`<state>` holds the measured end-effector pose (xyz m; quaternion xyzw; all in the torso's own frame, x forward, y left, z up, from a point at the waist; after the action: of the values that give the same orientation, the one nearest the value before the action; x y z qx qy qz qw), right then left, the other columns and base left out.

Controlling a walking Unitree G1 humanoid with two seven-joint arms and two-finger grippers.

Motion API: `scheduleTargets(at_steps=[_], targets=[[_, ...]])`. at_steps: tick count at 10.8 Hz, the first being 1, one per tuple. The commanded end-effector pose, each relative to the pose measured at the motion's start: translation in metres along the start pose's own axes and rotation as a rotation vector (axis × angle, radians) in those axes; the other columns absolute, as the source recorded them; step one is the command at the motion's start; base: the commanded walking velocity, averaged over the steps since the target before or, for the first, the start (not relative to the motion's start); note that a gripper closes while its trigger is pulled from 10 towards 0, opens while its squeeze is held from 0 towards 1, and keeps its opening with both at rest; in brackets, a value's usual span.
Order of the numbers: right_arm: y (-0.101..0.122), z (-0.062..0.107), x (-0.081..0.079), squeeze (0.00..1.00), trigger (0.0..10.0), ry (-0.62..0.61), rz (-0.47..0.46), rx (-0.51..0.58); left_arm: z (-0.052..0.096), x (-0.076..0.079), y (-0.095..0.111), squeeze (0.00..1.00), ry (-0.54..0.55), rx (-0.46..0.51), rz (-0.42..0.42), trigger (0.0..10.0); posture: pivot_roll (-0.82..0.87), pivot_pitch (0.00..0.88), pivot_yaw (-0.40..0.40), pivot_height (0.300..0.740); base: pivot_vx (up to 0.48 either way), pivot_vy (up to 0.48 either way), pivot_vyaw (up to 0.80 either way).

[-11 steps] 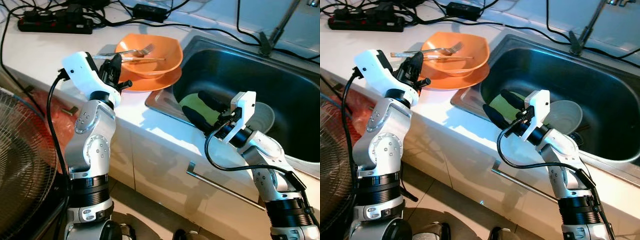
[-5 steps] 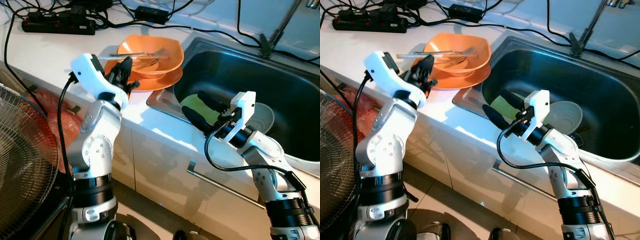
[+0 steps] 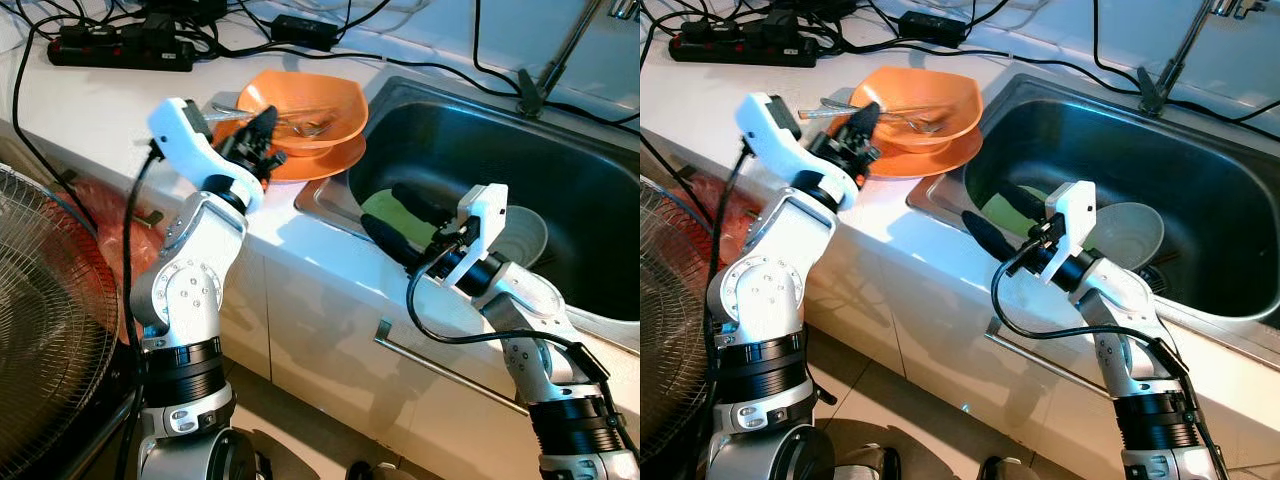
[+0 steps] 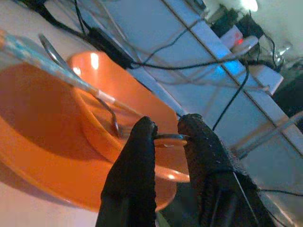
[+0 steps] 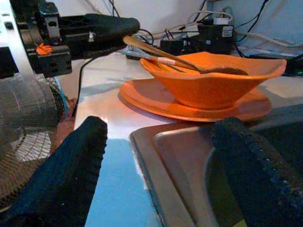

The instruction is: Kitchen organization

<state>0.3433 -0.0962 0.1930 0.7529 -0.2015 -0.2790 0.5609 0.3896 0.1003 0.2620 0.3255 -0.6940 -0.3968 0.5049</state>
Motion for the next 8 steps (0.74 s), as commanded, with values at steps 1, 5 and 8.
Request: scheduleTargets(at_steps=[1,5,8], targets=[[0.001,0.000,-0.001,0.00,10.0,0.004,0.026,-0.007,0.000,0.017,0.004,0.00,-0.063,0.006,0.002,10.0,0.08,0.112,-0.058,0.740,0.000,0.000,0.00],[0.006,0.000,0.008,0.00,10.0,-0.047,0.044,0.013,0.005,0.042,0.029,0.00,-0.108,0.188,-0.545,10.0,0.08,0.115,-0.056,0.740,0.000,0.000,0.00],[0.021,0.002,0.029,0.00,10.0,-0.172,0.093,0.070,0.007,0.061,0.031,0.00,-0.172,0.266,-0.650,10.0,0.07,0.114,-0.052,0.740,0.000,0.000,0.00]])
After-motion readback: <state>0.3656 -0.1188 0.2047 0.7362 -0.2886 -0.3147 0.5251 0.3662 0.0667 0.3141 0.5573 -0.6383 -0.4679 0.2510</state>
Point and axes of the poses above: a point about 5 cm out from each wrist's last joint towards the gripper, its own z axis pointing back from the gripper into the wrist, its own y axis along the axis of the wrist's last joint, x = y × z, the point moved 6 cm from there along -z, pointing out of the wrist towards the gripper, and after that the axes turned 12 degrees about -z, right-handed, at the moved point
